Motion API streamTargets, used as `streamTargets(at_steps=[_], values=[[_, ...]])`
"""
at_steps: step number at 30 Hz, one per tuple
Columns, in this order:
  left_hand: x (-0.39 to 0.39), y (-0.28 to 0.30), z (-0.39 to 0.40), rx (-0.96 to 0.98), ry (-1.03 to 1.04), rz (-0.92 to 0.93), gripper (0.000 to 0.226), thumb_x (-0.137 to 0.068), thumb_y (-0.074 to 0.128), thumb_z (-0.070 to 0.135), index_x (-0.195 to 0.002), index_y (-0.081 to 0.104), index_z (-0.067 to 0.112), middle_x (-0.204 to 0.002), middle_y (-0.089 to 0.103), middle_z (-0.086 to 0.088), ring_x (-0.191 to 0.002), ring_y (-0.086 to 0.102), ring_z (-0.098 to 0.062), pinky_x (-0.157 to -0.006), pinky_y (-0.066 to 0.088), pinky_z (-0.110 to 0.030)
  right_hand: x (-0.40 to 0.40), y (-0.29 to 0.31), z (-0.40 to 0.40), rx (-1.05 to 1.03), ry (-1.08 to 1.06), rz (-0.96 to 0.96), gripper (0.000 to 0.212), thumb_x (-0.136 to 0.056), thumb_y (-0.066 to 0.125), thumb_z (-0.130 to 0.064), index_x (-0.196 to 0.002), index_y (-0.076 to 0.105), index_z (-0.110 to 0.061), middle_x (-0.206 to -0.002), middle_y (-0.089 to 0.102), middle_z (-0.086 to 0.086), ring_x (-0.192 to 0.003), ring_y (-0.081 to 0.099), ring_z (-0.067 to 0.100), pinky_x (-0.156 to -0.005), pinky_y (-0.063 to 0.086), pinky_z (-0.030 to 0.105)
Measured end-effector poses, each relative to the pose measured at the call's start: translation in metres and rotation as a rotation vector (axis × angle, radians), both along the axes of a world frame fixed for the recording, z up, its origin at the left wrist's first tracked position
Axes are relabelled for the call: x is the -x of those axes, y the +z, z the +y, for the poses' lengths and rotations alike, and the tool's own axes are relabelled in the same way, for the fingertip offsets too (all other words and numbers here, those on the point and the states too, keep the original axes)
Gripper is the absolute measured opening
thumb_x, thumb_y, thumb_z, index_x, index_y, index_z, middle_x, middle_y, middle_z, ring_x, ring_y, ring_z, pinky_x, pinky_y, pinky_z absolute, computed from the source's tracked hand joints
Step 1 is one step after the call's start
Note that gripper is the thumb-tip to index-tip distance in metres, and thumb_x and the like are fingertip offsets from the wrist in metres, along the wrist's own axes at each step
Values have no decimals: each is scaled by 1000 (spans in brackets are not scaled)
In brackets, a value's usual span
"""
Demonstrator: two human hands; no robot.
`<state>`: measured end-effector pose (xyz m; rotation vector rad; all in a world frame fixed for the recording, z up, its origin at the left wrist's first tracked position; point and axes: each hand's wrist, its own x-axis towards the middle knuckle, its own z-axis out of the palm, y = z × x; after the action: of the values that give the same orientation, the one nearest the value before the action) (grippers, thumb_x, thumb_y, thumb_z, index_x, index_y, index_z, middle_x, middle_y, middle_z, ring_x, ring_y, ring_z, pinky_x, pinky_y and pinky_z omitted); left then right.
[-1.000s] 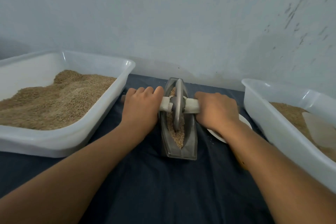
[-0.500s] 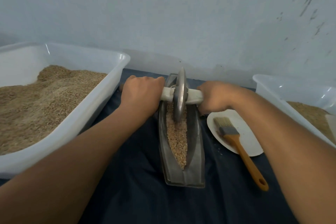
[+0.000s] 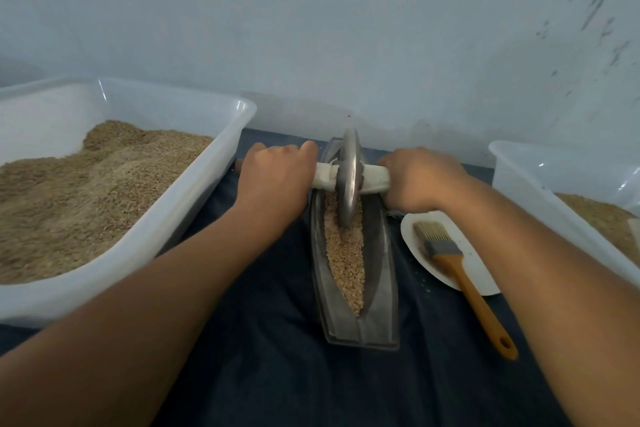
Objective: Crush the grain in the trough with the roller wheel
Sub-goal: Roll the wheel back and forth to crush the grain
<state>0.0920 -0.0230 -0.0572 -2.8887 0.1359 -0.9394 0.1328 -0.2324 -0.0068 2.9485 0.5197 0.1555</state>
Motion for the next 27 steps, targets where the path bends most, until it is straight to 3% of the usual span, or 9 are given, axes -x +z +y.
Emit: streamTargets(at_steps=[5,8,13,20,27], values=[[20,-2,-6,-19,-13,-56,30,-84,65,18,-93,36,22,-82,51,5,-67,43,-17,-70,31,-33,22,-21,-11,-84,-15,-158,17,-73,63,-32,-87,53,-36,-73,58,-11,-68,56,16,-52,33,27],[32,1,-10,-26,-26,-67,25,-85,63,16,-97,42,21,-86,52,3,-75,51,-19,-73,30,-34,35,-31,-13,-148,-63,-195,17,-76,60,-32,-91,53,-34,-74,59,-9,-69,58,20,-56,41,32],[58,-4,-10,-15,-39,-108,29,-83,64,16,-95,38,21,-90,53,1,-81,53,-21,-76,35,-35,55,-36,-15,-148,-41,-273,18,-81,62,-35,-93,49,-33,-72,55,-9,-67,55,23,-59,48,35],[73,2,-7,-1,-63,-83,26,-85,61,15,-104,44,22,-96,56,0,-86,55,-23,-79,39,-36,75,-36,-15,-156,-16,-381,19,-84,61,-43,-91,48,-30,-67,47,-11,-63,49,23,-49,24,29],[80,19,-11,24,-39,-49,33,-80,64,17,-104,43,23,-94,55,2,-85,54,-22,-77,36,-36,82,-20,-21,-141,-10,-372,20,-79,62,-45,-89,50,-32,-68,54,-10,-63,53,22,-49,29,29]])
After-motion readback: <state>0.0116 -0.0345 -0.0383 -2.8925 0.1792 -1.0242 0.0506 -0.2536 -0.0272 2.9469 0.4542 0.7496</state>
